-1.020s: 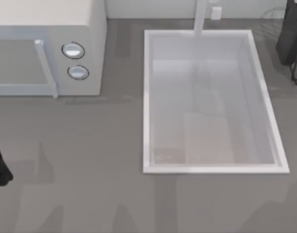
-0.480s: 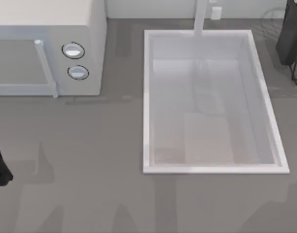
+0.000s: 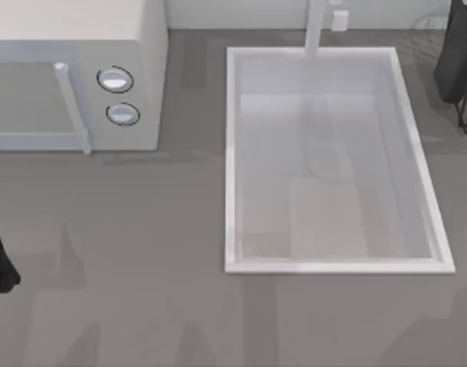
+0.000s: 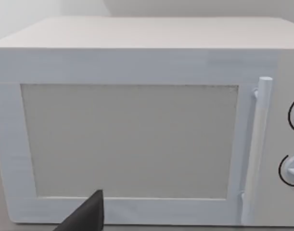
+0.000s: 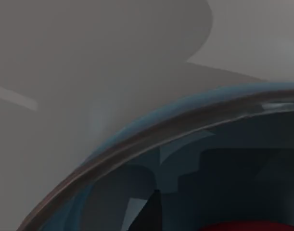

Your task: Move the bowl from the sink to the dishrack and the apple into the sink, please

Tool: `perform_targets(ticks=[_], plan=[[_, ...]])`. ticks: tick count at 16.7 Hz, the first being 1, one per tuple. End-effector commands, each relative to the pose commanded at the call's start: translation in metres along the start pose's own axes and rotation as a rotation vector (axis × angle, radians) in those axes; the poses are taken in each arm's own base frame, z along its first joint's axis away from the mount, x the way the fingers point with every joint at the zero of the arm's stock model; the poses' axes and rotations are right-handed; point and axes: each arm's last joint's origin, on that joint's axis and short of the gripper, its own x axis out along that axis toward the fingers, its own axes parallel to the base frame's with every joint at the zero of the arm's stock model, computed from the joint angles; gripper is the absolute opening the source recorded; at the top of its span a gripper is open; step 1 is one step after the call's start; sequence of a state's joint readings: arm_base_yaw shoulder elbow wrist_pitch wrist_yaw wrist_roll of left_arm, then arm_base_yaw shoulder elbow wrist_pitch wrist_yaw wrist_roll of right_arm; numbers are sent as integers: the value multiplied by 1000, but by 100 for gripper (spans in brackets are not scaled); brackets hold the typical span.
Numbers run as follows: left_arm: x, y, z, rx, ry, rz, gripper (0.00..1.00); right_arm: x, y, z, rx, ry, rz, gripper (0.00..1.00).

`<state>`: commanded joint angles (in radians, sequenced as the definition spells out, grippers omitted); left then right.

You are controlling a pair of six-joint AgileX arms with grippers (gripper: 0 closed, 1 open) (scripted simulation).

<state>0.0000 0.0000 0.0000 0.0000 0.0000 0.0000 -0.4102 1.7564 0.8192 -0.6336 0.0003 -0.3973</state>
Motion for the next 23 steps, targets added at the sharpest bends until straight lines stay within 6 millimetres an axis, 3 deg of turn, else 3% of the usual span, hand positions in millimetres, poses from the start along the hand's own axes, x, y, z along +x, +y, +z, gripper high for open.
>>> perform_targets(ticks=[6, 7, 10, 18, 23], plan=[[0, 0, 0, 0, 0, 0, 100, 0, 0, 0, 0, 0, 0, 0], [0, 0, 0, 0, 0, 0, 100, -28, 0, -2, 17, -35, 2, 0], [0, 0, 0, 0, 0, 0, 100, -38, -1, 1, 9, -39, -2, 0], [0, 0, 0, 0, 0, 0, 100, -119, -1, -1, 24, -24, 10, 0], [0, 0, 0, 0, 0, 0, 100, -126, 0, -2, 18, -31, 4, 0]])
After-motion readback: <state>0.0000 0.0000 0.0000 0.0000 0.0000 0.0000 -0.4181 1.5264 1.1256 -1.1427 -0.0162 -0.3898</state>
